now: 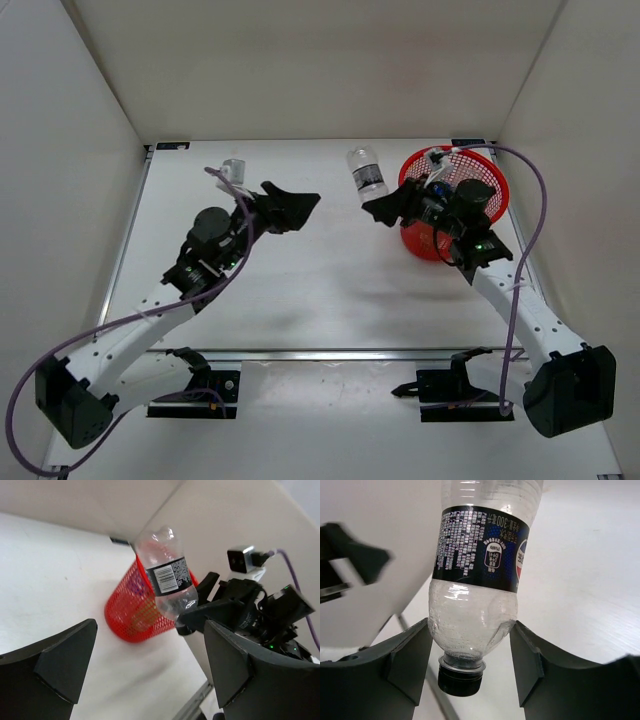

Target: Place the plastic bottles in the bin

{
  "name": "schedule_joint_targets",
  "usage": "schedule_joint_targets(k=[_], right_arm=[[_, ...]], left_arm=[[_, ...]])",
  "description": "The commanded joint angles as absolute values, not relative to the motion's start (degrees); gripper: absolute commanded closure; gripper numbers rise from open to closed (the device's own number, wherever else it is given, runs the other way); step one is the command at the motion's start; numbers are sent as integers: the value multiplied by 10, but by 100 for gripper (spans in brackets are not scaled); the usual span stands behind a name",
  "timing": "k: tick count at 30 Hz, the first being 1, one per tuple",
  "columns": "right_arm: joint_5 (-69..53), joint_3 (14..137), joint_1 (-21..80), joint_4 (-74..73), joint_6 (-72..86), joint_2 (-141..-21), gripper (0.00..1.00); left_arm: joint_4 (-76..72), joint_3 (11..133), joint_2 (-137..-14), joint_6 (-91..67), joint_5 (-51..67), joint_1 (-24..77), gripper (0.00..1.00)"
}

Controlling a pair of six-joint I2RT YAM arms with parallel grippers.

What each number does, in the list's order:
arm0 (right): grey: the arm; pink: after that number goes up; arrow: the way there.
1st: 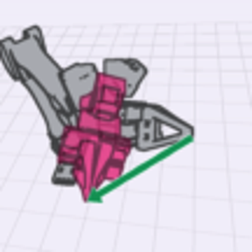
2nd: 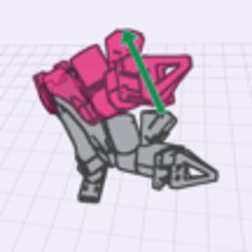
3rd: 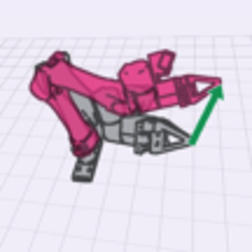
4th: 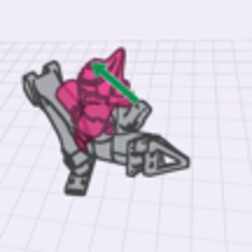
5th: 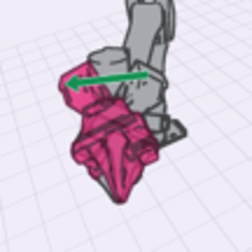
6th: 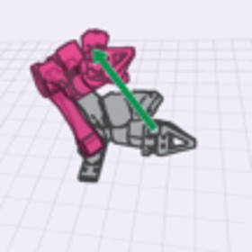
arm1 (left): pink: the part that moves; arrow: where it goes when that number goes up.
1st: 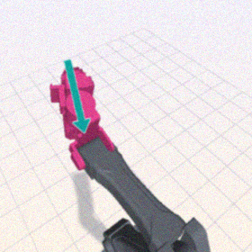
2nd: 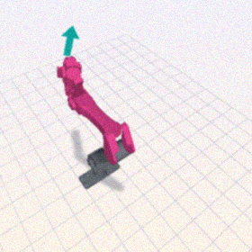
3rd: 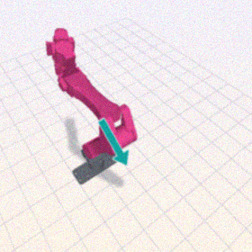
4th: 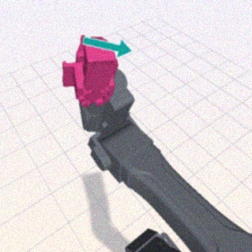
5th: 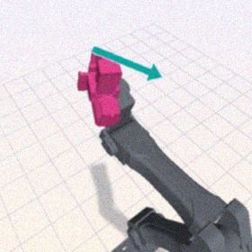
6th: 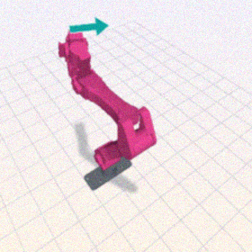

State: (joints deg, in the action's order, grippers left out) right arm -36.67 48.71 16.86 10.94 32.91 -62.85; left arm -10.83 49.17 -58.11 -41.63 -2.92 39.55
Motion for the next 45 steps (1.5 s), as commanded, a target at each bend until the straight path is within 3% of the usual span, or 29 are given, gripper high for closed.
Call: schedule_joint_targets(k=[1,5,10,14,16,17,18,22,26,32,40,45], right_arm=[[-364,541,104,74,286,-606,100],[-332,584,47,-27,224,-614,100],[-216,658,9,-161,149,-679,97],[-153,662,15,-192,133,-687,79],[-165,658,1,-198,134,-678,51],[-156,657,1,-199,133,-677,15],[-149,659,1,-210,136,-667,1],[-78,701,18,-244,109,-647,0],[-109,762,-17,-313,97,-640,1],[46,823,-20,-427,55,-579,0],[191,800,-56,-475,74,-500,1],[168,764,-55,-490,78,-501,1]], left_arm=[[-61,481,-510,-393,-28,356,1],[79,492,-484,-349,-83,328,2],[322,540,-505,-358,-148,221,1],[389,560,-509,-359,-194,186,1],[417,570,-507,-363,-228,187,2],[424,581,-507,-361,-229,179,2],[430,584,-512,-359,-228,174,2],[456,611,-526,-354,-221,169,1],[495,650,-562,-355,-226,179,2],[549,689,-557,-357,-247,173,2],[623,726,-498,-367,-286,170,2],[649,748,-493,-370,-301,169,1]])
